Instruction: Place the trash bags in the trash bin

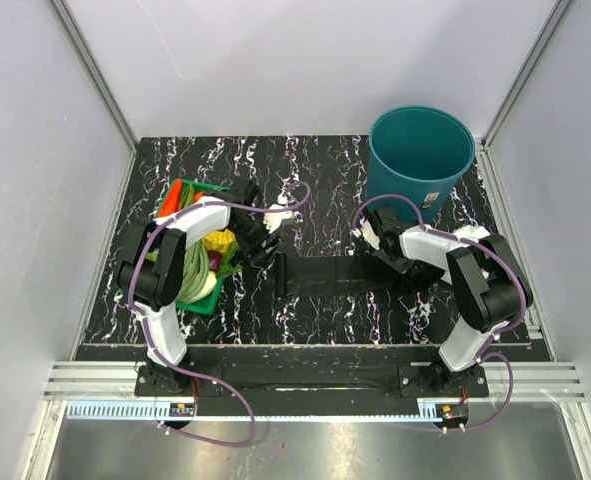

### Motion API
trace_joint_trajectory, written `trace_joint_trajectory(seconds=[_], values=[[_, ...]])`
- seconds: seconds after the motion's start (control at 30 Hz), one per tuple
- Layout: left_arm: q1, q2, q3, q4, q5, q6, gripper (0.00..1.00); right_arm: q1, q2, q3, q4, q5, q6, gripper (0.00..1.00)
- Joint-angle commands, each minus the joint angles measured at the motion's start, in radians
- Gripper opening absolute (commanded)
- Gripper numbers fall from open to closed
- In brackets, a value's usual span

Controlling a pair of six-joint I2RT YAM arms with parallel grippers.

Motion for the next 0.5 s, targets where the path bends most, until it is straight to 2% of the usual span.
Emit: trace_joint_trajectory(seconds=[0.0,0.17,0.37,0.47], values=[[0.022,-0.013,0.033,-0.033,-0.014,0.025,0.76,-0.015,0.053,-0.029,-0.097,-0.135,0.032,0.08],[0.027,-0.025,0.075,-0.062,0.048,0.008,0.76,-0.015,0.001,0.068,-0.165,-0.230,0.056,0.13],[0.016,-0.029,0.131,-0.060,0.174,-0.061,0.77,-0.015,-0.007,0.203,-0.226,-0.362,0.095,0.14],[-0.018,-0.025,0.124,-0.025,0.162,-0.076,0.78,-0.014,0.016,0.254,-0.234,-0.440,0.122,0.15]])
